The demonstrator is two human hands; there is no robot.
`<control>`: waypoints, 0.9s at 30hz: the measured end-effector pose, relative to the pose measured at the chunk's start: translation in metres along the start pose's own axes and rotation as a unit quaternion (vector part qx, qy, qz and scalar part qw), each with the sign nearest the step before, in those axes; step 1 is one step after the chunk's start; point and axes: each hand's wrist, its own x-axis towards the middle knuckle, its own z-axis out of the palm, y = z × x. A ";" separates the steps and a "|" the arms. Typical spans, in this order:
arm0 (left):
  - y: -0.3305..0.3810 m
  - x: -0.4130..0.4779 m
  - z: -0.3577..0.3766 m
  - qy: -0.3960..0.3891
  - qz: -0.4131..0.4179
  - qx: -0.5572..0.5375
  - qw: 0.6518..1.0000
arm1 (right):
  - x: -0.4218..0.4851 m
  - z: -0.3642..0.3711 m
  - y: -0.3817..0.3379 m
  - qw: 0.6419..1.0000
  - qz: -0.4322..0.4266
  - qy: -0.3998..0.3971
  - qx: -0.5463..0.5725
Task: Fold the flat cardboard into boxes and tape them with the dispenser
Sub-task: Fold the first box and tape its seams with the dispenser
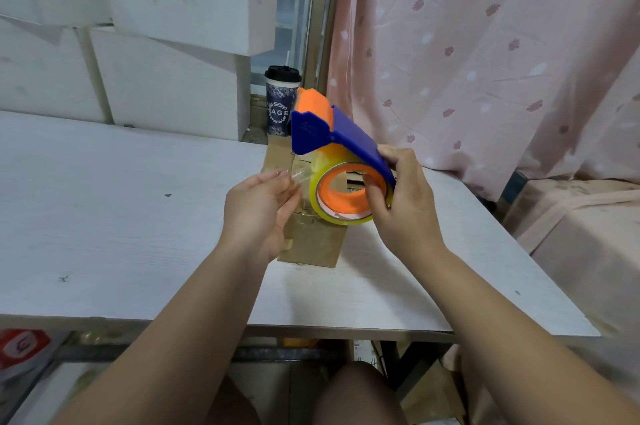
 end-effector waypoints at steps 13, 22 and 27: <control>-0.004 0.002 -0.012 0.020 0.080 0.093 0.992 | -0.014 0.016 -0.016 0.962 0.166 0.052 0.209; -0.018 -0.008 -0.020 0.049 0.114 0.114 0.986 | -0.004 0.020 -0.010 0.948 0.223 0.012 0.228; -0.017 -0.009 -0.021 0.072 0.090 0.067 0.991 | 0.005 0.020 -0.011 0.925 0.259 0.022 0.278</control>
